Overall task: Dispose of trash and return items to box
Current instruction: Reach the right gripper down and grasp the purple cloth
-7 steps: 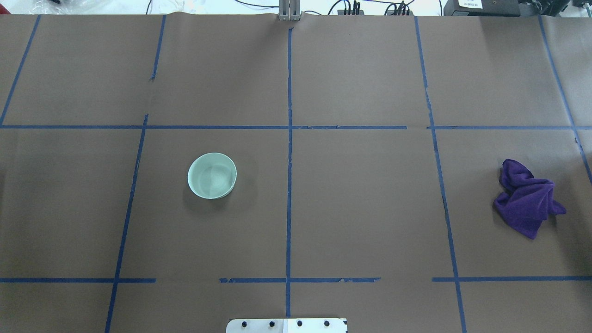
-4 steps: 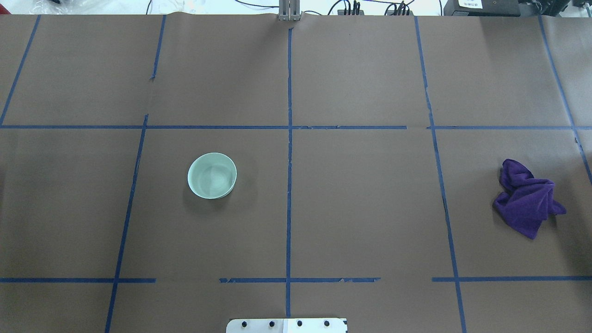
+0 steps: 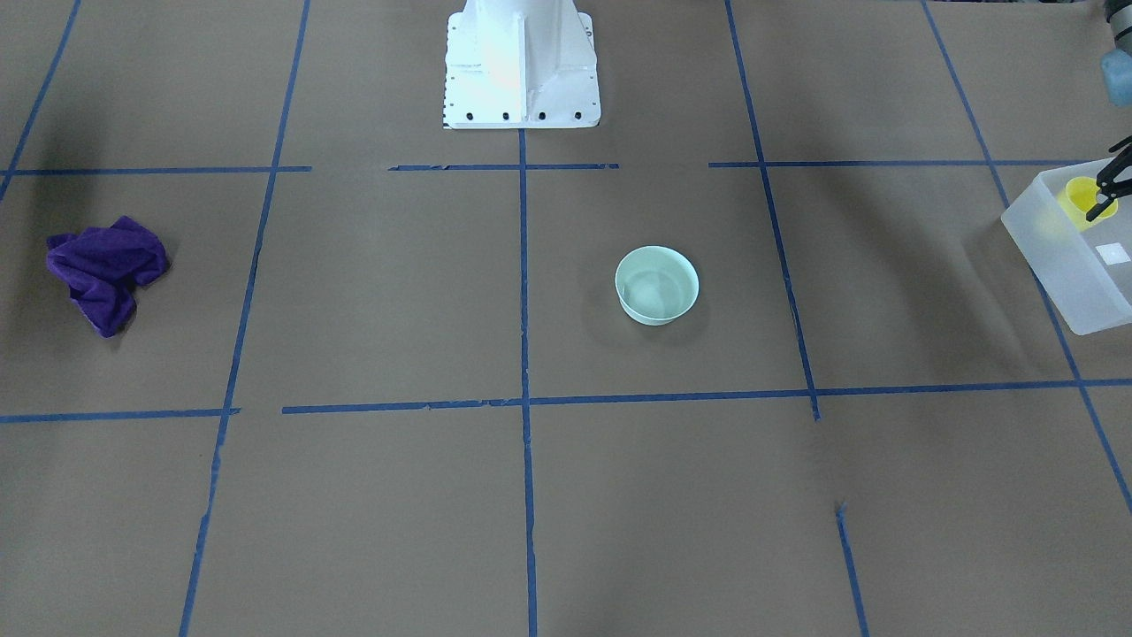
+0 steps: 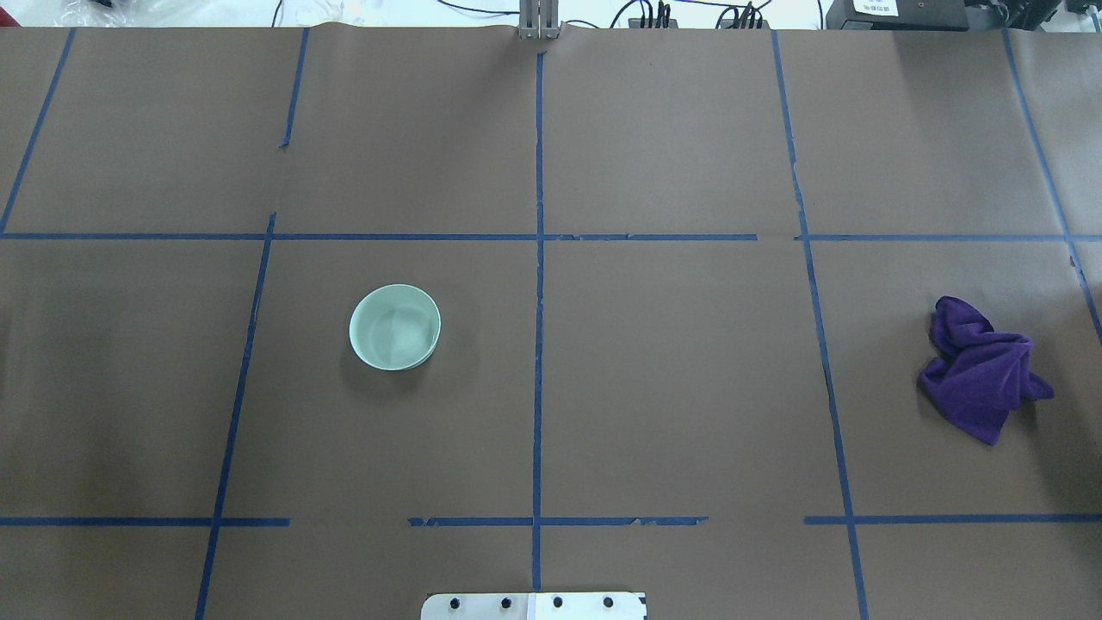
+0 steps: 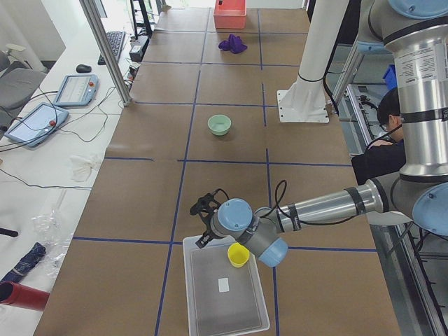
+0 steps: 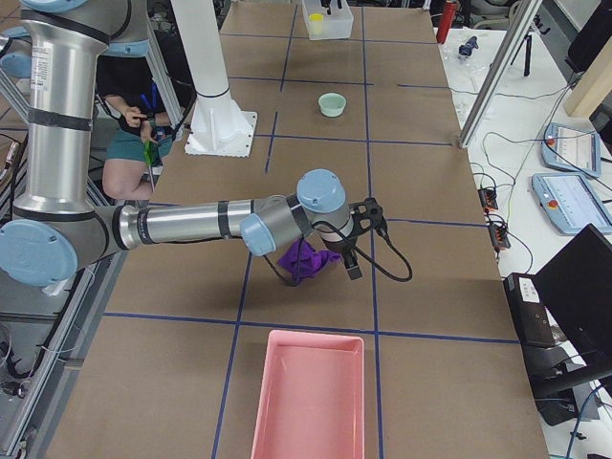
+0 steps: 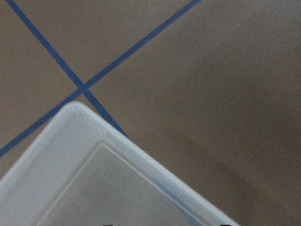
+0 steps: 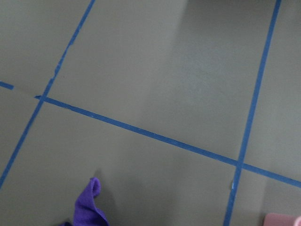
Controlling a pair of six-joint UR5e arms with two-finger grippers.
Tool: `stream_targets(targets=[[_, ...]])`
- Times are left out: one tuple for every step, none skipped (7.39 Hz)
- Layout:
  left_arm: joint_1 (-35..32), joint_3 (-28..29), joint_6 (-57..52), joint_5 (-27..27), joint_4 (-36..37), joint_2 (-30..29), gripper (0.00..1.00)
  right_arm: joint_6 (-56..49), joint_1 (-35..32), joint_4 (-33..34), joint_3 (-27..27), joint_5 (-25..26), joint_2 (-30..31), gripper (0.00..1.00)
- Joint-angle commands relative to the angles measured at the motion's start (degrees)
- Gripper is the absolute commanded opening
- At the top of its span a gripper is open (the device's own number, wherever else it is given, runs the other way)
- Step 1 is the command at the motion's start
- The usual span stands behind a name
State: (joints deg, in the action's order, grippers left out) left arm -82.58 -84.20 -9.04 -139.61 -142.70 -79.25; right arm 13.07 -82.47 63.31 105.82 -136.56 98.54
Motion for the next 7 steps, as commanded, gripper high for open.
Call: stream_targets(targets=[[-0.4, -4.2, 0.1, 0.1, 7.5, -2.8, 1.00, 19.0, 13.1, -9.3, 1.7, 7.2, 0.5, 1.00], [-0.4, -4.2, 0.1, 0.1, 7.6, -3.7, 1.00, 20.0, 20.5, -9.4, 2.7, 14.2, 1.5, 1.00], [-0.4, -4.6, 0.1, 0.1, 7.6, -4.0, 1.00, 19.9, 27.0, -10.3, 2.7, 21.0, 4.1, 0.98], [-0.4, -4.8, 0.2, 0.1, 7.6, -4.1, 1.00, 19.9, 29.8, -14.3, 1.9, 23.1, 6.9, 0.86], [-0.4, -4.7, 0.2, 0.1, 7.6, -4.6, 1.00, 19.3, 30.7, -15.5, 1.6, 23.0, 8.8, 0.72], [-0.4, -4.8, 0.2, 0.1, 7.6, -4.8, 1.00, 19.2, 32.2, -15.5, 1.5, 23.1, 9.5, 0.66], [-0.4, -4.8, 0.2, 0.1, 7.6, -4.8, 1.00, 18.0, 32.9, -15.5, 0.7, 23.2, 9.6, 0.54]])
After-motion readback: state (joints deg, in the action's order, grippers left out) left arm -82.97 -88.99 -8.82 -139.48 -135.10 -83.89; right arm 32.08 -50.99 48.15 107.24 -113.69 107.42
